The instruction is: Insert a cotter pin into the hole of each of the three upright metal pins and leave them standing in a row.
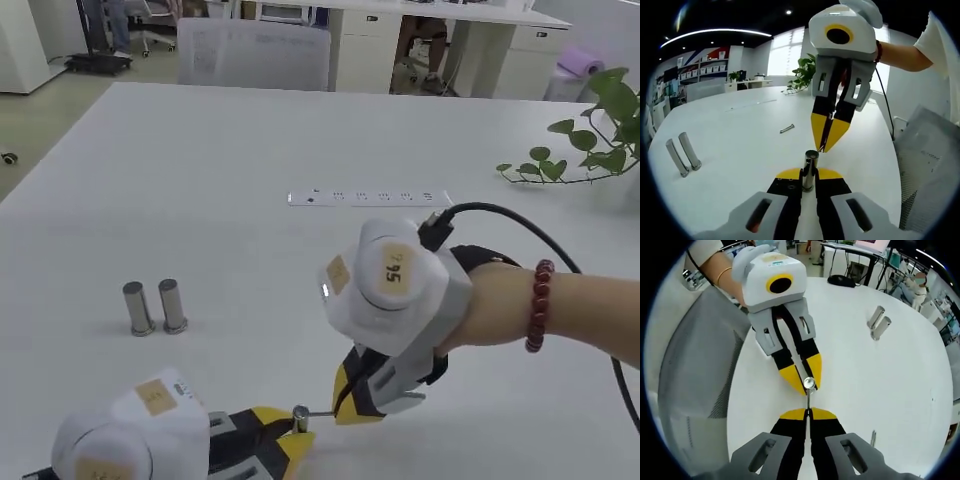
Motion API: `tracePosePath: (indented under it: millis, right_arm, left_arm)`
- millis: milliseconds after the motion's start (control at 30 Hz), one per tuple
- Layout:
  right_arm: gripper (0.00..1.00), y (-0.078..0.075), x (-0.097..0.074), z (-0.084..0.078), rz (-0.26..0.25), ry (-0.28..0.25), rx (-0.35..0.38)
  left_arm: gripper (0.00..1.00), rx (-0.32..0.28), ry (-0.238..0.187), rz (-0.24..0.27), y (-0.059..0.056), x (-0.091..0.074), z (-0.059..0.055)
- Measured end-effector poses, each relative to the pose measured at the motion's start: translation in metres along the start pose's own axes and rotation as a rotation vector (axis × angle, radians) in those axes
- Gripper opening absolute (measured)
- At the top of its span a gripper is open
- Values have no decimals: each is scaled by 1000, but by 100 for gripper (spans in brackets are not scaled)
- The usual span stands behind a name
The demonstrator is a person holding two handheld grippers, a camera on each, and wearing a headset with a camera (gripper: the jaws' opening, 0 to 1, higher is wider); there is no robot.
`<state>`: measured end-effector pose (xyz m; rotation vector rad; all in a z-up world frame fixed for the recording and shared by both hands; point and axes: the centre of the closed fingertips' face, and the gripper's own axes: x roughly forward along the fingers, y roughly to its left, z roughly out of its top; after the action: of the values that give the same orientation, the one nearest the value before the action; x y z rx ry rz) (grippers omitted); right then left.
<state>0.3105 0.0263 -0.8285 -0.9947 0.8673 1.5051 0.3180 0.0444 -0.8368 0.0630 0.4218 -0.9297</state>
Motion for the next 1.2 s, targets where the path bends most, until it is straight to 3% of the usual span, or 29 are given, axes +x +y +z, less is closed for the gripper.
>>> tracePosePath:
  millis: [700, 1200]
  right_arm:
    - [2, -1, -5, -1, -2, 51, -24]
    - [3, 1, -8, 0, 14, 126, -40]
  left_arm:
    - [7, 0, 3, -5, 0, 0, 0]
    - [7, 28, 20, -5, -2, 0, 0]
